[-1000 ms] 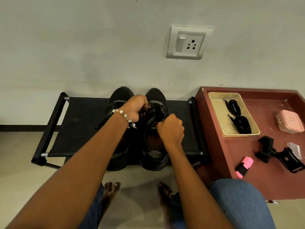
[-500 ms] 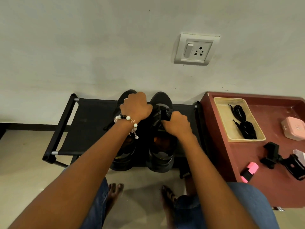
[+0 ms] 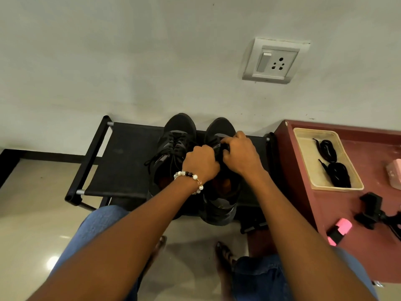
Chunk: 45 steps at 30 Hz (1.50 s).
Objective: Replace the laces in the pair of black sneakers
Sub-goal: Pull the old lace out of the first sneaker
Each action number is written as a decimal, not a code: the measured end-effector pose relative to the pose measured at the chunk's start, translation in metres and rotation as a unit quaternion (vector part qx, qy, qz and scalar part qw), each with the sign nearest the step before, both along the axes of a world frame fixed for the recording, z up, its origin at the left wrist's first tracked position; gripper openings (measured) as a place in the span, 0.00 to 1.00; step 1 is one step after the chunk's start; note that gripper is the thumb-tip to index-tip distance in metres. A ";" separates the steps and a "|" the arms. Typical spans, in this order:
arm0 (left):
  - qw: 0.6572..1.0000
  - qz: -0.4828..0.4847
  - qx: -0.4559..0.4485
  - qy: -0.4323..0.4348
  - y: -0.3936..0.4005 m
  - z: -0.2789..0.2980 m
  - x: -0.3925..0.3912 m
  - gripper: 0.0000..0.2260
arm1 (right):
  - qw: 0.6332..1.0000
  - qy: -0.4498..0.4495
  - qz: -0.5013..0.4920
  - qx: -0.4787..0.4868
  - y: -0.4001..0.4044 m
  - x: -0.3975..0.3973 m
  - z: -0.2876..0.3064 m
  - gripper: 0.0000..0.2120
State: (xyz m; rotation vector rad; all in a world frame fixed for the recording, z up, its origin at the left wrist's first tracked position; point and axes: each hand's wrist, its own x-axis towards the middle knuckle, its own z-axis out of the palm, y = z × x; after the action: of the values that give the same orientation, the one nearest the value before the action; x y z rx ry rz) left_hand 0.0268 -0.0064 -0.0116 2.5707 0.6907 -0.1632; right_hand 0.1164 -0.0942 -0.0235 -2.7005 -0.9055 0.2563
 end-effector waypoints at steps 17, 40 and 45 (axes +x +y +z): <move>0.996 0.008 0.074 -0.043 -0.013 -0.017 -0.001 0.08 | 0.918 0.125 -0.262 0.270 0.001 0.021 -0.002 0.07; 0.997 0.018 0.064 -0.040 -0.015 -0.013 -0.002 0.06 | 0.627 0.397 -0.313 0.593 -0.004 0.017 0.025 0.13; 0.997 0.013 0.066 -0.040 -0.014 -0.014 -0.001 0.06 | 0.851 0.234 -0.229 0.410 -0.002 0.019 0.011 0.03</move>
State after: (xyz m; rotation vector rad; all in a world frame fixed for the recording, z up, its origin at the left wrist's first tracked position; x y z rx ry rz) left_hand 0.0254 -0.0209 -0.0254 2.6749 0.7274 -0.0058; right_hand 0.1354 -0.0967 -0.0123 -1.8330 -0.1301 0.3113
